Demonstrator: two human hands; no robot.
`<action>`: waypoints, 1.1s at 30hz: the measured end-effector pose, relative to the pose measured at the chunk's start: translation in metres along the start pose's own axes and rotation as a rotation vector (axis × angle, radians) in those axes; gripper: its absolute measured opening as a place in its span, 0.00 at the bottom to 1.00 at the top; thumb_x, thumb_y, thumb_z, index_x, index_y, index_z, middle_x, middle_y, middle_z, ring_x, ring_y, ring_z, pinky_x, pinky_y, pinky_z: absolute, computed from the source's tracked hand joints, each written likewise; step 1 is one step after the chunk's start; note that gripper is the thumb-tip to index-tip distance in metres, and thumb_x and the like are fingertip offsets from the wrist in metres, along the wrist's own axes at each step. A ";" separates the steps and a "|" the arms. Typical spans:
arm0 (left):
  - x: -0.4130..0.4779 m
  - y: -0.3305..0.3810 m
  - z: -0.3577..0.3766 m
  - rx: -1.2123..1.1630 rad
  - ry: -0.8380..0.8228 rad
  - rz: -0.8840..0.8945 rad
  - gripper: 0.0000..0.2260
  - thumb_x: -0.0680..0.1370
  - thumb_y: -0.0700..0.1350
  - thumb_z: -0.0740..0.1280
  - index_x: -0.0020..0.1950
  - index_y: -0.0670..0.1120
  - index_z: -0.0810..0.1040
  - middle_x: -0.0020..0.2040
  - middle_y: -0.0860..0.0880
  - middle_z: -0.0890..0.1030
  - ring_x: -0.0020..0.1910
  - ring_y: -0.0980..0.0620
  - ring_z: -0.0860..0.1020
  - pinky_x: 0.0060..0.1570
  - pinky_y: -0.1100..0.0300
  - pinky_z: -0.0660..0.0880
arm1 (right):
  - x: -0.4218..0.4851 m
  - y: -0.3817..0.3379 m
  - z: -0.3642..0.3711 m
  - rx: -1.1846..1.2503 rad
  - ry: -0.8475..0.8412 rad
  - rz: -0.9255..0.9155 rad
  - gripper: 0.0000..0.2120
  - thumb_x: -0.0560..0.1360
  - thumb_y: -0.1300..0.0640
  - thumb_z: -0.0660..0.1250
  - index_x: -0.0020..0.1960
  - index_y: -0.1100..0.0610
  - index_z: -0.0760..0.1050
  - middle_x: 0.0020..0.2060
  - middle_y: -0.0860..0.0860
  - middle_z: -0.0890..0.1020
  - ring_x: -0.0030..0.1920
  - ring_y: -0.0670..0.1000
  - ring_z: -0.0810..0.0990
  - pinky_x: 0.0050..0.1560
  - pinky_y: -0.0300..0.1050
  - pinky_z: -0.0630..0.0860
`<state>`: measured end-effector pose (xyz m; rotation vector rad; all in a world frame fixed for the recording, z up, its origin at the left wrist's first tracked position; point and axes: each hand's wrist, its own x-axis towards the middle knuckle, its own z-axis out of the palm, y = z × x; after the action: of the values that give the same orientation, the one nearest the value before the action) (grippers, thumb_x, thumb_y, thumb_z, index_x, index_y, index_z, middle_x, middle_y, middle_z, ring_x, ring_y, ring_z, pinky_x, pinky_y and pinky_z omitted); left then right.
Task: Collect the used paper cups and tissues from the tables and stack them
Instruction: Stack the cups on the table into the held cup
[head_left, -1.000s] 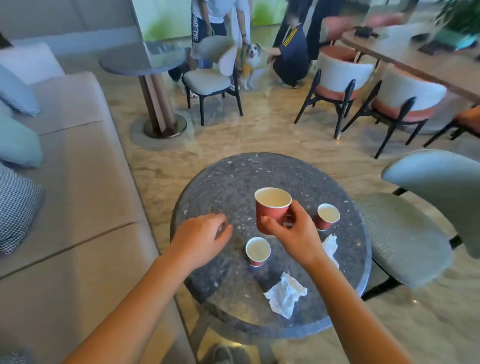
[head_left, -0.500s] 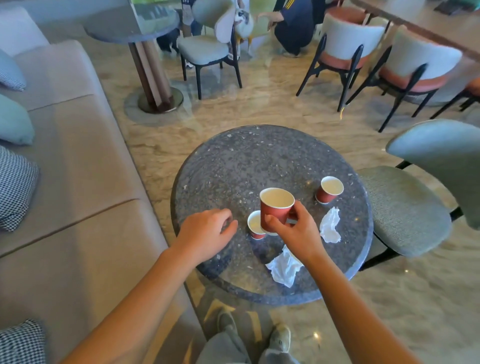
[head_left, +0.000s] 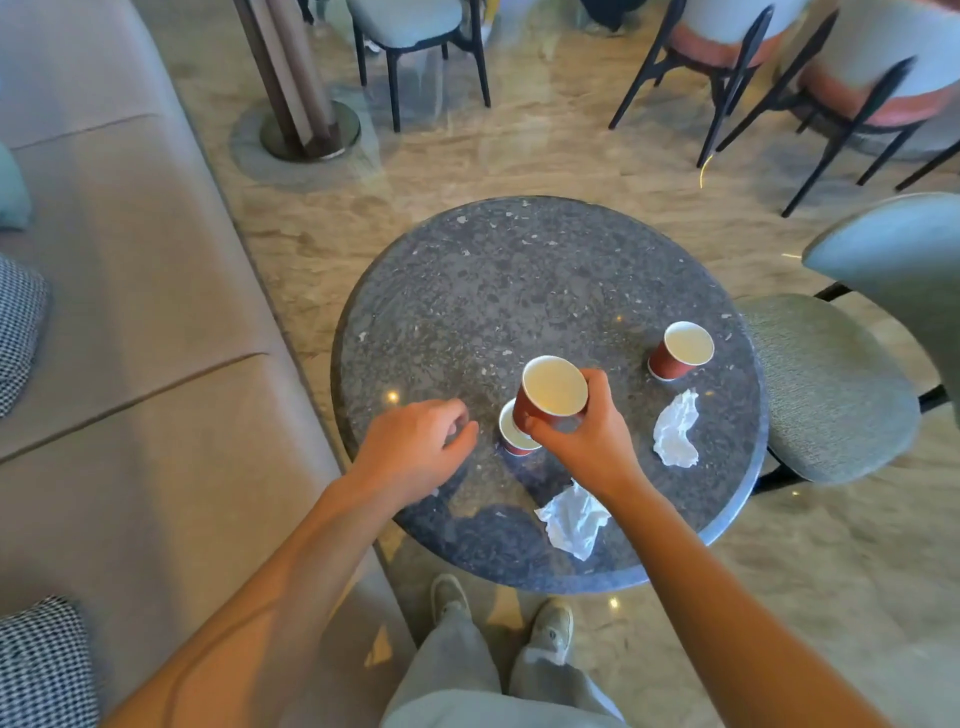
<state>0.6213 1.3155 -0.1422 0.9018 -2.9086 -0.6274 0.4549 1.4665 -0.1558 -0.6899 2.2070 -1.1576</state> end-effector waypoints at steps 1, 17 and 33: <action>0.001 -0.001 0.002 -0.010 -0.018 -0.006 0.12 0.81 0.58 0.57 0.50 0.54 0.76 0.44 0.57 0.80 0.39 0.59 0.78 0.38 0.62 0.73 | 0.001 0.003 0.001 -0.010 -0.007 0.007 0.32 0.70 0.46 0.81 0.65 0.49 0.67 0.56 0.45 0.80 0.56 0.50 0.80 0.53 0.45 0.76; 0.003 -0.010 0.021 -0.009 -0.071 0.001 0.12 0.81 0.57 0.58 0.50 0.53 0.77 0.44 0.56 0.81 0.39 0.57 0.79 0.38 0.58 0.76 | 0.014 0.047 0.026 -0.061 -0.042 -0.013 0.31 0.65 0.41 0.76 0.65 0.44 0.70 0.62 0.47 0.79 0.60 0.48 0.79 0.62 0.51 0.78; -0.004 -0.024 0.030 -0.041 -0.104 -0.017 0.12 0.81 0.57 0.58 0.49 0.52 0.77 0.44 0.56 0.82 0.39 0.56 0.78 0.40 0.56 0.76 | 0.009 0.080 0.053 -0.069 -0.083 0.118 0.38 0.69 0.52 0.81 0.73 0.48 0.66 0.64 0.46 0.78 0.63 0.46 0.76 0.61 0.48 0.76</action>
<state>0.6326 1.3109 -0.1784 0.9164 -2.9695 -0.7543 0.4694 1.4707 -0.2505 -0.6150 2.1951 -0.9813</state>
